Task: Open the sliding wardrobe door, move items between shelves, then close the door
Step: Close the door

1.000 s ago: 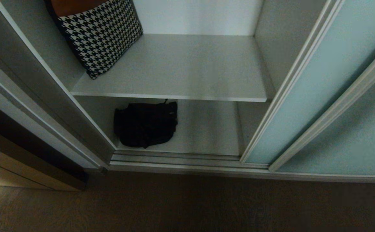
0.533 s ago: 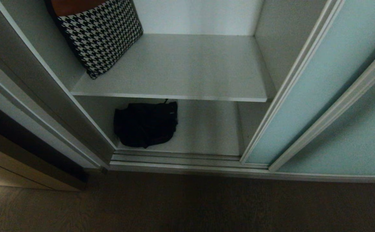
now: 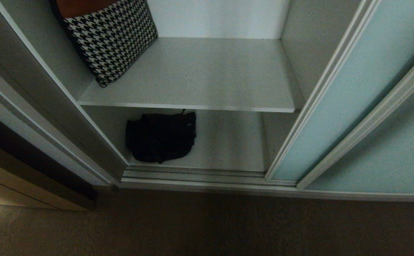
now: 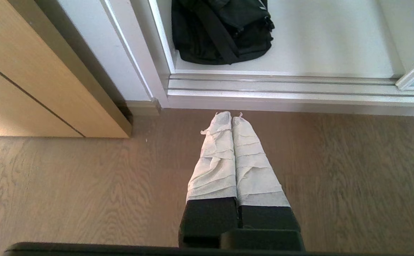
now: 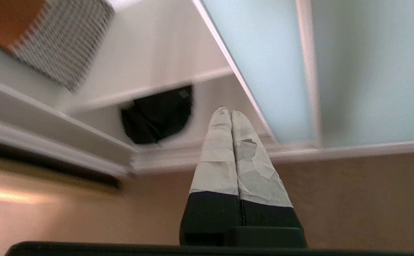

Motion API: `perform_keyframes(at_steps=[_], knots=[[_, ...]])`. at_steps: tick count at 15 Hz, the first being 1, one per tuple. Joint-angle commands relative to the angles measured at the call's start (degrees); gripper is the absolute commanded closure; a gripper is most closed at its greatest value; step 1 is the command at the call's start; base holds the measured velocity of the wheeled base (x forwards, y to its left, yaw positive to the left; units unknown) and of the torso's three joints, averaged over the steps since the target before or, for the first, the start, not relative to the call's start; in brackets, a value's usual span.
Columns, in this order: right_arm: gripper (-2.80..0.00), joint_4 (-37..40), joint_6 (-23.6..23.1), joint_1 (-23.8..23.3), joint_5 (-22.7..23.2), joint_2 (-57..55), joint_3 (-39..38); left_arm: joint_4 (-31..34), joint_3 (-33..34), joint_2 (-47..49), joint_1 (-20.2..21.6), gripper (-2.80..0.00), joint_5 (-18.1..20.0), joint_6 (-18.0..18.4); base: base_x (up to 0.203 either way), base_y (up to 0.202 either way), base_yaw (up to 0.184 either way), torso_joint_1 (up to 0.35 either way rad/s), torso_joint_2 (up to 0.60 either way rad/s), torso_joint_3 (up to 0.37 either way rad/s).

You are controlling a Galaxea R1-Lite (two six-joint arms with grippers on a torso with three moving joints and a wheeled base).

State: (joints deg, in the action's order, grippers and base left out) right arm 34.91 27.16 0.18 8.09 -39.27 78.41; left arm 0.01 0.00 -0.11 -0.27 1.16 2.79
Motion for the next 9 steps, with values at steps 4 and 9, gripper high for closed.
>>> perform_keyframes(at_steps=[4, 9], knots=[[0.0, -3.9, 1.77, -0.08, -0.5, -5.89, -3.08, -0.01, 0.0, 0.02, 0.0, 0.0, -0.02, 0.02, 0.0, 0.0, 0.0, 0.0, 0.0, 0.0], [0.0, -12.3, 1.52, -0.44, -3.86, -7.76, -7.39, -0.01, 0.0, 0.02, 0.0, 0.0, 0.05, 0.02, 0.0, 0.0, 0.0, 0.0, 0.0, 0.0]])
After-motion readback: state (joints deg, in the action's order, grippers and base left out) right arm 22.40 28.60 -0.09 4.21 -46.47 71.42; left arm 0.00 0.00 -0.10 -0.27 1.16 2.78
